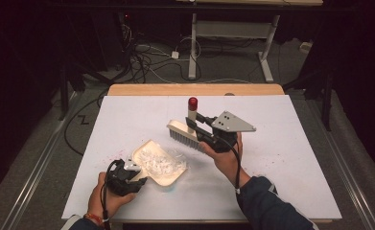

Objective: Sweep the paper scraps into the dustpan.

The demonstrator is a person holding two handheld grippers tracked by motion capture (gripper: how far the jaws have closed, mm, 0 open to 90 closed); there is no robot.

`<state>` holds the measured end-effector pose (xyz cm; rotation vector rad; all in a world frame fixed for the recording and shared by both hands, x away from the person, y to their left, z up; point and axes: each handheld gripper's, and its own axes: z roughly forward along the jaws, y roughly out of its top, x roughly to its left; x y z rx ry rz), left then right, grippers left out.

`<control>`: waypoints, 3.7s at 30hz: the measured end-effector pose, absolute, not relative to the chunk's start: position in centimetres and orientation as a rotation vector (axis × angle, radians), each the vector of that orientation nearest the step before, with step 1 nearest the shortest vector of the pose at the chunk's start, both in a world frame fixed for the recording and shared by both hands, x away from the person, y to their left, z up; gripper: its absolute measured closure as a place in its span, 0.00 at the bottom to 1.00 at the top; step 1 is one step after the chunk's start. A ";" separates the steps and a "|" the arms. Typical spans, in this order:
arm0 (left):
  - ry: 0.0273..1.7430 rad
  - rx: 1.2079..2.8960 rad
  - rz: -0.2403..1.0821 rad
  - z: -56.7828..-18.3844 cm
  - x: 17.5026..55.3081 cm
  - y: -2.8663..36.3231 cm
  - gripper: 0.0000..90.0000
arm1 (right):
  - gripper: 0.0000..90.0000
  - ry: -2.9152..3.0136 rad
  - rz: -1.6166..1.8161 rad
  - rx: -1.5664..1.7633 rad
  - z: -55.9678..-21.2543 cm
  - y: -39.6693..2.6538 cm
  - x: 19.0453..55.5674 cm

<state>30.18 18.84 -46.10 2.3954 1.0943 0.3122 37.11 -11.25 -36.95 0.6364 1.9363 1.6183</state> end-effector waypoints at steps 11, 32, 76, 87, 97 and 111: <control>1.136 2.401 0.339 -46.1 29.2 19.6 0.70 | 0.79 2.032 1.509 0.638 -39.4 -13.4 35.3; 1.156 2.391 0.323 -46.5 28.7 19.7 0.70 | 0.79 2.071 1.661 0.471 -37.7 -9.2 32.8; 1.122 2.416 0.320 -46.5 27.6 22.1 0.70 | 0.79 2.117 1.676 0.593 -36.9 -12.9 37.7; 1.118 2.416 0.311 -46.6 27.9 21.8 0.70 | 0.79 1.975 1.522 0.690 -37.9 -11.9 39.8; 1.128 2.406 0.298 -46.6 28.1 21.9 0.70 | 0.78 1.952 1.500 0.703 -40.1 -9.1 40.8; 1.120 2.410 0.303 -46.6 28.4 21.6 0.70 | 0.78 2.051 1.614 0.591 -40.9 -3.1 37.5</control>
